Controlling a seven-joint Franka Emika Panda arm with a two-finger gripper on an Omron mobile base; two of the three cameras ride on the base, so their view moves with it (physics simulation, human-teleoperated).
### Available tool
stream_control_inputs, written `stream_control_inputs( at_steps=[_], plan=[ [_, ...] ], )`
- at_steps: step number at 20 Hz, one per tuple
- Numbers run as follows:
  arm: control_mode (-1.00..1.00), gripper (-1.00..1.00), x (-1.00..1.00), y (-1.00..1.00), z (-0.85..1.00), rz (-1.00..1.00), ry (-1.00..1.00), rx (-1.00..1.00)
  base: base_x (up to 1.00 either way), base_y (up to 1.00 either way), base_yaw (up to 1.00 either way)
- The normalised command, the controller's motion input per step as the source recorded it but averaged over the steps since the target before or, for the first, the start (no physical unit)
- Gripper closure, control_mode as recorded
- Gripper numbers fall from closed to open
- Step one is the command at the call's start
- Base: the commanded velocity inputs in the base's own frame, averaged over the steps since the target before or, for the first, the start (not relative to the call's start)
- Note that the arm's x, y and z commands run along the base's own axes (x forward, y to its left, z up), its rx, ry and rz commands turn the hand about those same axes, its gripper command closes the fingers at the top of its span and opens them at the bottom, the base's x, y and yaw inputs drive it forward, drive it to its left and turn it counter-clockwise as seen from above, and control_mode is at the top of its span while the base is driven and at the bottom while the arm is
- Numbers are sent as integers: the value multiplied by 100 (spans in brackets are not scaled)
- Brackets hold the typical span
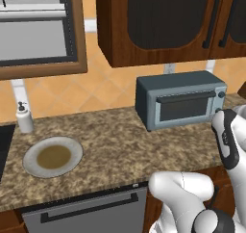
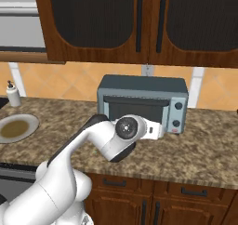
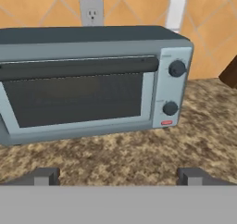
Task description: Pick up the kebab skewer and baguette bread, and place them inside the toaster oven. Close the toaster oven door and start by setting the timer.
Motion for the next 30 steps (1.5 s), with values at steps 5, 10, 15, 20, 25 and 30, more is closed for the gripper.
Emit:
stream_control_inputs(
  at_steps=[5, 10, 15, 20, 25, 30],
  plan=[
    [100, -100, 0, 0, 0, 0, 0, 0, 26, -31, 1],
    [100, -100, 0, 0, 0, 0, 0, 0, 38, -32, 9],
    [100, -100, 0, 0, 0, 0, 0, 0, 25, -54, 4],
    [100, -100, 0, 0, 0, 0, 0, 0, 7, -50, 0],
    [100, -100, 0, 0, 0, 0, 0, 0, 36, -2, -5],
    [100, -100, 0, 0, 0, 0, 0, 0, 48, 32, -10]
  ],
)
